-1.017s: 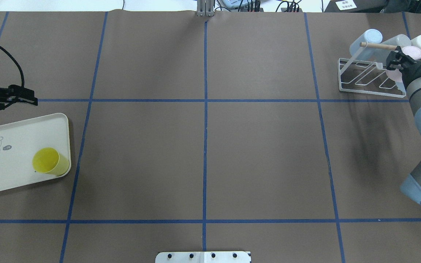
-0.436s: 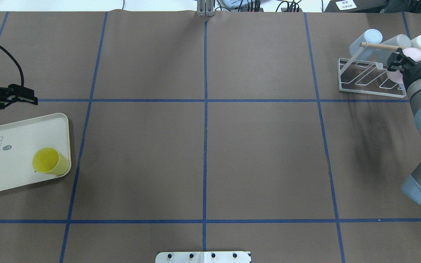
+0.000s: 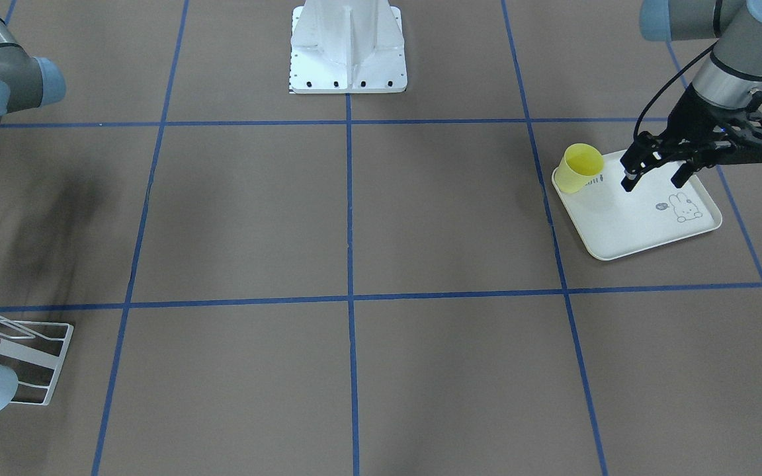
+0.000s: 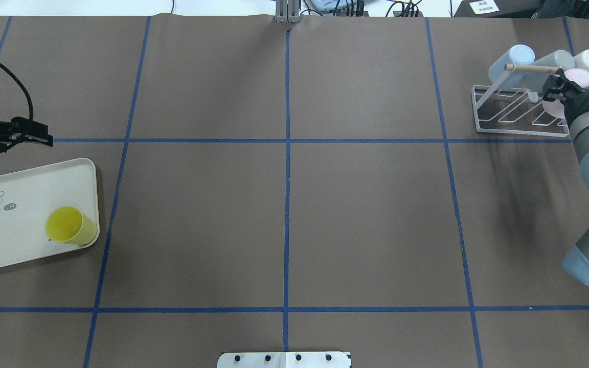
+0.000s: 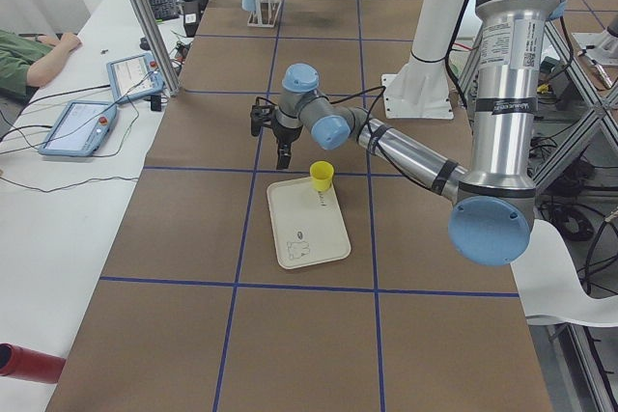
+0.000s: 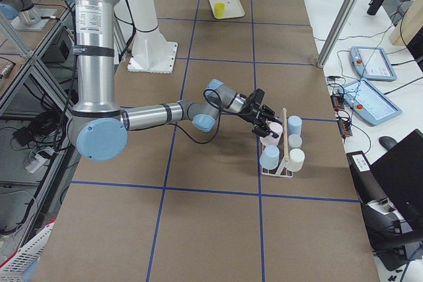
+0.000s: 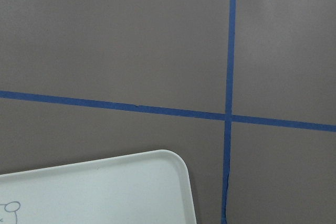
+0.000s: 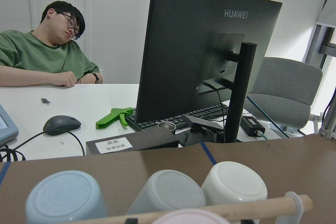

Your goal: Transfer IKEA cup to right arm and place on rack

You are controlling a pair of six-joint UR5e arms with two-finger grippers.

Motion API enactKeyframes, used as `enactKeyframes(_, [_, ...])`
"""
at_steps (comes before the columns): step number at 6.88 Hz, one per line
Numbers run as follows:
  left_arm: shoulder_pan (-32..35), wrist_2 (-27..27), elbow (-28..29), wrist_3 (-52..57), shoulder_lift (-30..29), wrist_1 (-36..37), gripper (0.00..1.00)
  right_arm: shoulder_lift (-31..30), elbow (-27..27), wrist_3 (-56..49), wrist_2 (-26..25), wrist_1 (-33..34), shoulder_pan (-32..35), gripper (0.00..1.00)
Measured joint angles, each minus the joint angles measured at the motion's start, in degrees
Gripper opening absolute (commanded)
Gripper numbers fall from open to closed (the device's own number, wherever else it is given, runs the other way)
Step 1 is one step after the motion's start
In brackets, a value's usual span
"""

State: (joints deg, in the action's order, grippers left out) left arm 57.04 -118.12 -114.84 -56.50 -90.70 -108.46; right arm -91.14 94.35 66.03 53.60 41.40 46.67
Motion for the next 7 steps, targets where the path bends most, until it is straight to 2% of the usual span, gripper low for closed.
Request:
enactKeyframes(5, [-0.1,0.0,0.0,0.0,0.0,0.0,1.0,0.2,0.5,0.0,-0.1,0.0,0.0,1.0])
enactKeyframes(7, [-0.1,-0.2,0.1,0.2,0.1,0.0,1.0,0.1,1.2,0.4,-1.1,-3.4,0.1,1.0])
